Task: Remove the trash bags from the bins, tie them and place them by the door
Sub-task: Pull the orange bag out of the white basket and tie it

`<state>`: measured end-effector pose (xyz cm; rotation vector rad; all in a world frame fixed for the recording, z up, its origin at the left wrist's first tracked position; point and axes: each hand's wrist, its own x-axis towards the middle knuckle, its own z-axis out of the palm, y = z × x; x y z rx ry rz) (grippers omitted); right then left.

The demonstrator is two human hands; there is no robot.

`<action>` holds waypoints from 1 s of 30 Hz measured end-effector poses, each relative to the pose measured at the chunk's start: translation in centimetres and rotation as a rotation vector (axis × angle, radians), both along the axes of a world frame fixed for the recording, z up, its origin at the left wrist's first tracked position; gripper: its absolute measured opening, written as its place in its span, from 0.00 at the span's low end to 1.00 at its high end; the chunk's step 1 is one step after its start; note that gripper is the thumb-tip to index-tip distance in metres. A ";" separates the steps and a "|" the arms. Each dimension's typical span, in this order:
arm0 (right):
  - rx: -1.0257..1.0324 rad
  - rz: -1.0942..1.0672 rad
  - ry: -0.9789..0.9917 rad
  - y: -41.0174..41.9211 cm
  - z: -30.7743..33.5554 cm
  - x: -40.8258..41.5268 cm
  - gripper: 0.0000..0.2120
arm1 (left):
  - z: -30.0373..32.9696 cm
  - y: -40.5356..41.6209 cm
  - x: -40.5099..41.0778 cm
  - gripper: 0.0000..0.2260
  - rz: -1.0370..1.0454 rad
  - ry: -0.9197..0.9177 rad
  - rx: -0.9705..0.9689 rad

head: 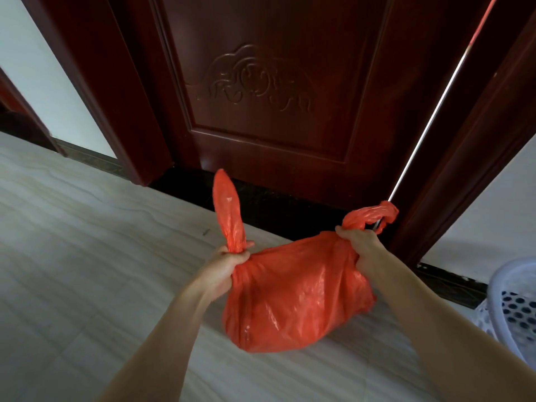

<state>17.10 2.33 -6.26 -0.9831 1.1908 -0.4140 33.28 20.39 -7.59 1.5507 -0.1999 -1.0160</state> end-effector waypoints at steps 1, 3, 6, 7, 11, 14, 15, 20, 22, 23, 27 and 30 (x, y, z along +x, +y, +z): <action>0.001 -0.002 -0.062 0.2 0.1 -0.1 0.08 | -0.5 0.1 0.2 0.09 -0.010 -0.114 0.056; 0.001 -0.053 -0.161 0.5 0.1 -0.3 0.06 | -1.2 0.1 0.3 0.09 0.003 -0.376 0.161; 0.060 -0.172 -0.258 0.8 0.1 -0.1 0.06 | -0.8 -0.7 -0.5 0.09 0.021 -0.571 0.173; 0.076 -0.196 -0.255 1.0 0.1 0.1 0.06 | -0.7 -1.1 -1.0 0.09 0.043 -0.565 0.160; -0.008 -0.133 -0.185 1.9 -0.7 1.2 0.08 | 0.1 -2.6 -3.2 0.13 0.189 -0.205 -0.073; -0.035 -0.023 -0.155 2.8 -0.8 1.9 0.11 | 0.9 -3.7 -4.8 0.16 0.278 0.150 -0.348; -0.035 -0.010 -0.152 3.0 -0.8 2.0 0.13 | 1.0 -4.0 -5.0 0.15 0.334 0.233 -0.391; 0.104 -0.076 -0.210 2.9 -1.1 1.2 0.11 | 0.1 -4.6 -4.5 0.11 0.417 0.250 -0.266; 0.205 -0.192 -0.230 2.4 -1.3 0.7 0.16 | -0.1 -4.3 -4.3 0.12 0.381 0.299 -0.249; 0.249 -0.224 -0.250 2.3 -1.3 0.6 0.18 | -0.2 -4.3 -4.2 0.12 0.361 0.320 -0.263; 0.217 -0.212 -0.249 2.2 -1.3 0.3 0.17 | -0.4 -4.4 -4.2 0.10 0.343 0.317 -0.311; -0.040 -0.004 0.021 2.2 -1.2 0.0 0.20 | -0.5 -4.4 -4.1 0.09 0.396 0.307 -0.316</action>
